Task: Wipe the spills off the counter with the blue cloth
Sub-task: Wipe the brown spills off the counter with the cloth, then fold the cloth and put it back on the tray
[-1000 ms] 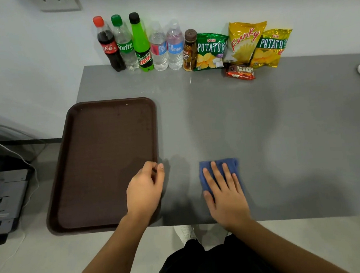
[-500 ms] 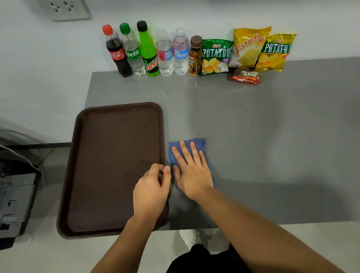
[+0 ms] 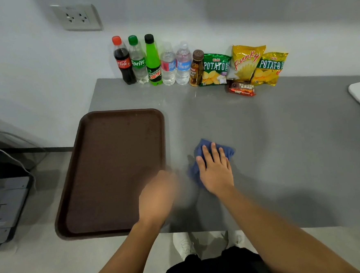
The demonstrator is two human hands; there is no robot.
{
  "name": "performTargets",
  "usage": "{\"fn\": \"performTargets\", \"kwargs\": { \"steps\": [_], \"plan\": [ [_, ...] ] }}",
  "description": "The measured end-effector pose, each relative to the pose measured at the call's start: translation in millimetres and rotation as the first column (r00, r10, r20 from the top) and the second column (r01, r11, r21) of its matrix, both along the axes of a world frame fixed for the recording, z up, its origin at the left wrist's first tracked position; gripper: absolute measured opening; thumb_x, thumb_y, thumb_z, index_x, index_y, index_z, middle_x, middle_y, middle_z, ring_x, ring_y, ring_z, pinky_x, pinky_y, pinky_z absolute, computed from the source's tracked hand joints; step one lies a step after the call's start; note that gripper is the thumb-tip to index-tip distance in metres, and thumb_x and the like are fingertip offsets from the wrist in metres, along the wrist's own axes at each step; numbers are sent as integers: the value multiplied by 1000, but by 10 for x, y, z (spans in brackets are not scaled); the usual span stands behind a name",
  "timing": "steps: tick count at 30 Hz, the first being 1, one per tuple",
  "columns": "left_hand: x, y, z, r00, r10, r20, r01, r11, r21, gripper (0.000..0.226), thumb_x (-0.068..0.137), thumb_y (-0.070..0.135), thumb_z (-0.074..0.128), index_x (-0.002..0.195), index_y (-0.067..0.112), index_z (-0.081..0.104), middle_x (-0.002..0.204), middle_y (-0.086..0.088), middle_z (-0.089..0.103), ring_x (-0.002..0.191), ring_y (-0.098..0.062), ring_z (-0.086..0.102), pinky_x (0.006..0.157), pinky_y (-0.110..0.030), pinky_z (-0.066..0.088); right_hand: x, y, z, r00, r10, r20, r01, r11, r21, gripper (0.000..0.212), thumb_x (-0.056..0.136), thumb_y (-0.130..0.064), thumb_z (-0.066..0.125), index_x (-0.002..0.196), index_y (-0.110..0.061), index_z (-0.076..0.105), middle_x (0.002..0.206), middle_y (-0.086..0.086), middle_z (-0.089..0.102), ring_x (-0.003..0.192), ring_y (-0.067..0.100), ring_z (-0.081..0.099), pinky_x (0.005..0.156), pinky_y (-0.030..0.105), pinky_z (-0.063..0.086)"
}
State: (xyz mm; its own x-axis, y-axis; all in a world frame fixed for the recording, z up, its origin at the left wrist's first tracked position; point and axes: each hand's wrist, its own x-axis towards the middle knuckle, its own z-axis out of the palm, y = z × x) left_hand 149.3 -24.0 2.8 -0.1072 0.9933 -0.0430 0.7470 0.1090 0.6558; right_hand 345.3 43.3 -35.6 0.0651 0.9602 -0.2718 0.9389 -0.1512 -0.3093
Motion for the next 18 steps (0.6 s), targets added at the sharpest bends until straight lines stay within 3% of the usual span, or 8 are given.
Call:
{"fn": "performTargets", "kwargs": {
  "steps": [3,7,11,18],
  "plan": [
    [29,-13,11,1000,-13,5,13,1000,3,26,103,52,44,87,34,51,67,13,55,60,-5,56,50,-18,30,115,45,60,1000,12,-21,-11,998,63,54,110,-38,31,161,-21,28,170,5,21,156,24,19,124,42,20],
    [69,-37,67,1000,-23,-5,24,1000,20,26,104,48,48,86,30,53,65,10,55,58,-7,56,50,-17,32,192,120,155,1000,4,22,-5,999,53,54,107,-34,43,156,-15,33,155,10,40,141,32,39,114,45,33],
    [142,-32,138,999,-51,13,51,998,29,27,104,46,49,87,26,56,68,9,58,59,-8,58,53,-27,44,227,177,223,998,-34,58,35,999,-15,52,104,-40,48,149,-17,40,144,11,48,131,34,46,109,46,36],
    [381,70,139,984,-106,141,112,993,-35,14,102,35,59,103,23,66,81,7,67,70,-8,64,69,-35,56,397,125,386,986,-130,-102,118,986,-119,43,99,-47,53,131,-19,59,131,10,64,125,34,55,103,43,39]
  ]
}}
